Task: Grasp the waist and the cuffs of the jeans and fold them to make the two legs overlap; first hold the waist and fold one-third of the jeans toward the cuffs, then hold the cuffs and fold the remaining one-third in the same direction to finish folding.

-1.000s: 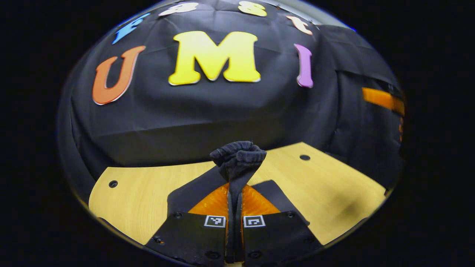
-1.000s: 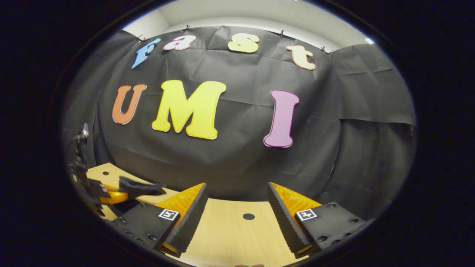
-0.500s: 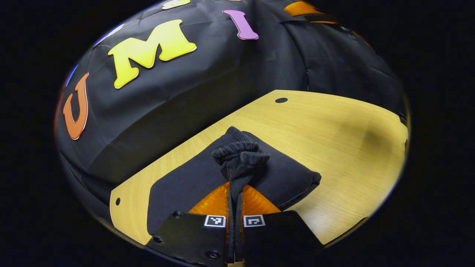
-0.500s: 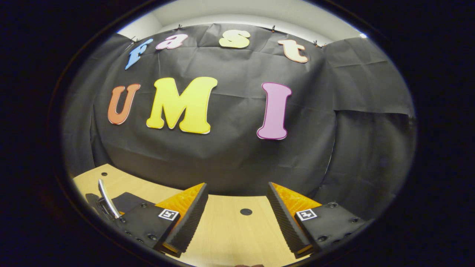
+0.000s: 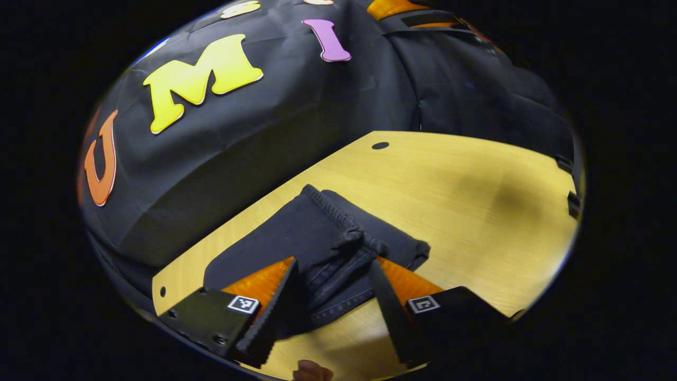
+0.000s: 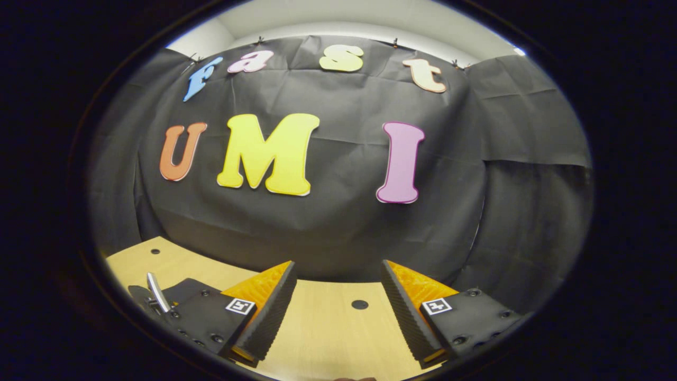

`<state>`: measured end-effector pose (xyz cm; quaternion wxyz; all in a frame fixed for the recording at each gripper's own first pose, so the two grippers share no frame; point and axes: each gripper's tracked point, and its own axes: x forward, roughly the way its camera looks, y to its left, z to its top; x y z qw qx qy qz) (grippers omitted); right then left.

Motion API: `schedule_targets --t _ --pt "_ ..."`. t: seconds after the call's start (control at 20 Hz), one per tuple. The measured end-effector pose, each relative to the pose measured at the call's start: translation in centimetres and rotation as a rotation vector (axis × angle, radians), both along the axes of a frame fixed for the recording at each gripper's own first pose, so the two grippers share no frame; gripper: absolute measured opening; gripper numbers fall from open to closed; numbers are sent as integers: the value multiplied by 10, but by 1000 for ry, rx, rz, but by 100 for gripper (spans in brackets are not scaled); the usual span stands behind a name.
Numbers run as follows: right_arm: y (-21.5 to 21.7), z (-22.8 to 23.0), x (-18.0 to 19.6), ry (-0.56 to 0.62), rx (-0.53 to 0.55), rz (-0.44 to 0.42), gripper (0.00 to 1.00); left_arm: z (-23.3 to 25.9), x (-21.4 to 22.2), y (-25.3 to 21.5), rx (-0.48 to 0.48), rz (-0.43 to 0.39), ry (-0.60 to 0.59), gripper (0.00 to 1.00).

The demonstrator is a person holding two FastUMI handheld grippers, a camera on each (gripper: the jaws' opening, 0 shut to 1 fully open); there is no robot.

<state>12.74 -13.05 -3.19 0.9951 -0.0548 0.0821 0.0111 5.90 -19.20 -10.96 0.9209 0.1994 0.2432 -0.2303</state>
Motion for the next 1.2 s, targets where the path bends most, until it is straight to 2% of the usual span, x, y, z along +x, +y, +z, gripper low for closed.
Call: schedule_targets --t 0.05,0.1,0.35,0.7,0.9,1.05,1.2 --pt "6 4 -1 -6 -2 7 99 13 -6 -2 -19 -3 -19 93" --pt "12 9 0 -14 -1 15 98 27 -8 1 -26 4 -48 100" --pt "53 36 -8 -50 16 58 98 118 -19 32 -176 106 -184 99" --pt "130 64 -39 -79 67 151 98 243 -38 119 -351 322 -368 99" --pt "165 73 -63 -84 91 199 99 272 -48 162 -397 457 -429 99" --pt "184 74 -77 -81 100 222 98 263 -69 176 -417 529 -443 99" --pt "196 78 -85 -92 110 234 99 264 -76 191 -425 563 -446 99"
